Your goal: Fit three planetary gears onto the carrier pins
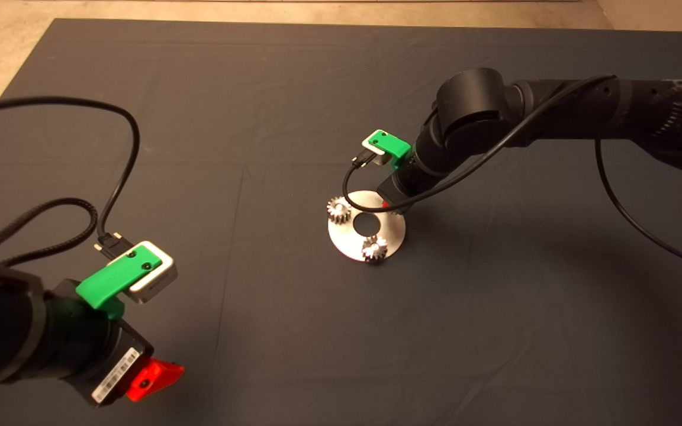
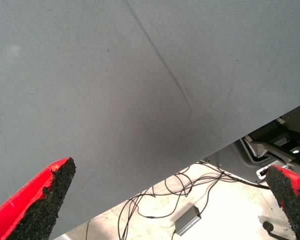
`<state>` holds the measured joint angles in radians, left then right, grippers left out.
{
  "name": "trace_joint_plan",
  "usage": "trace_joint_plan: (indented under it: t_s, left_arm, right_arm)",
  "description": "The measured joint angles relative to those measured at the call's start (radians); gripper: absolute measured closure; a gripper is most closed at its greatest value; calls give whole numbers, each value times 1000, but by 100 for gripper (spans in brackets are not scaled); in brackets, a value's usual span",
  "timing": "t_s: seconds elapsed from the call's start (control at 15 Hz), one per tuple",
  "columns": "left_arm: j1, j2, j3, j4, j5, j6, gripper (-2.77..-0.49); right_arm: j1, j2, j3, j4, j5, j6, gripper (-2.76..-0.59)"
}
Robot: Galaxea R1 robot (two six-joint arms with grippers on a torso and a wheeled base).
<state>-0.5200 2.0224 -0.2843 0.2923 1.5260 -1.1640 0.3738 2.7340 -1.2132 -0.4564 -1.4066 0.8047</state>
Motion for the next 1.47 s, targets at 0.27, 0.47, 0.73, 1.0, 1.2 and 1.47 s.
trace_joint_plan:
  t_s: [0.27, 0.47, 0.73, 1.0, 1.2, 1.47]
  left_arm:
    - [0, 1, 0, -1, 0, 0, -277]
    - [0, 2, 0, -8, 0, 0, -277]
    - [0, 2, 0, -11, 0, 1, -277]
    - [0, 2, 0, -11, 0, 1, -277]
    - [0, 3, 0, -12, 0, 1, -277]
    - [0, 3, 0, -12, 0, 1, -277]
  right_arm:
    - [-1, -5, -1, -11, -1, -1, -95]
    - [-11, -5, -1, -15, 0, -4, -95]
    - [-11, -5, -1, -26, 0, -11, -95]
    - [-17, -4, -1, -27, 0, -12, -95]
    - [-22, -2, -1, -44, 0, -15, -95]
    - [-22, 0, -6, -48, 0, -19, -95]
